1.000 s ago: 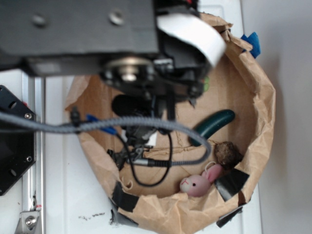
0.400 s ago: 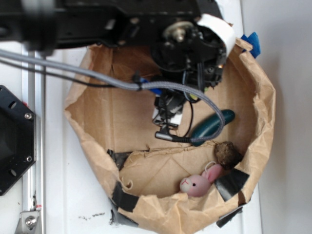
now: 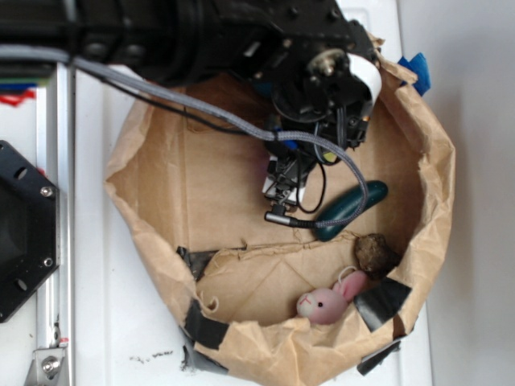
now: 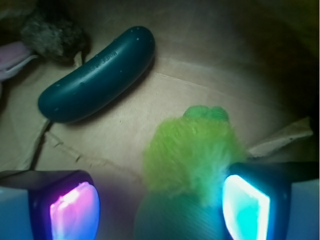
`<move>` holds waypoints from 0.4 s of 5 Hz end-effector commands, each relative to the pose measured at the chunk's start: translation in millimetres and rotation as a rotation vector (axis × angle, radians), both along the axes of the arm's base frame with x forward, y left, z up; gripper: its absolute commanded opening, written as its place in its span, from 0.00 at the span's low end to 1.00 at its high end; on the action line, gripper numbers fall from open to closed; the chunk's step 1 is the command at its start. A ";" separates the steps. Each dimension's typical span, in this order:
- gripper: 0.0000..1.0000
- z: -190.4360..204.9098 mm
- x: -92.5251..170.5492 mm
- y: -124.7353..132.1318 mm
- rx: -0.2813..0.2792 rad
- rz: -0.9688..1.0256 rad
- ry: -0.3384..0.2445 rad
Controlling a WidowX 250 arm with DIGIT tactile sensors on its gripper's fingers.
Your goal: Grab the green animal.
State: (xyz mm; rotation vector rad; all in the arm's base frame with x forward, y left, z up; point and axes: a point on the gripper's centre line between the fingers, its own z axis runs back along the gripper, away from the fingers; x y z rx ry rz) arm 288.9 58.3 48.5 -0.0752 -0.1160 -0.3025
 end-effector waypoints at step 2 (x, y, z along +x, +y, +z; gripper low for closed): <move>1.00 -40.0 4.1 -12.3 0.007 -0.053 0.035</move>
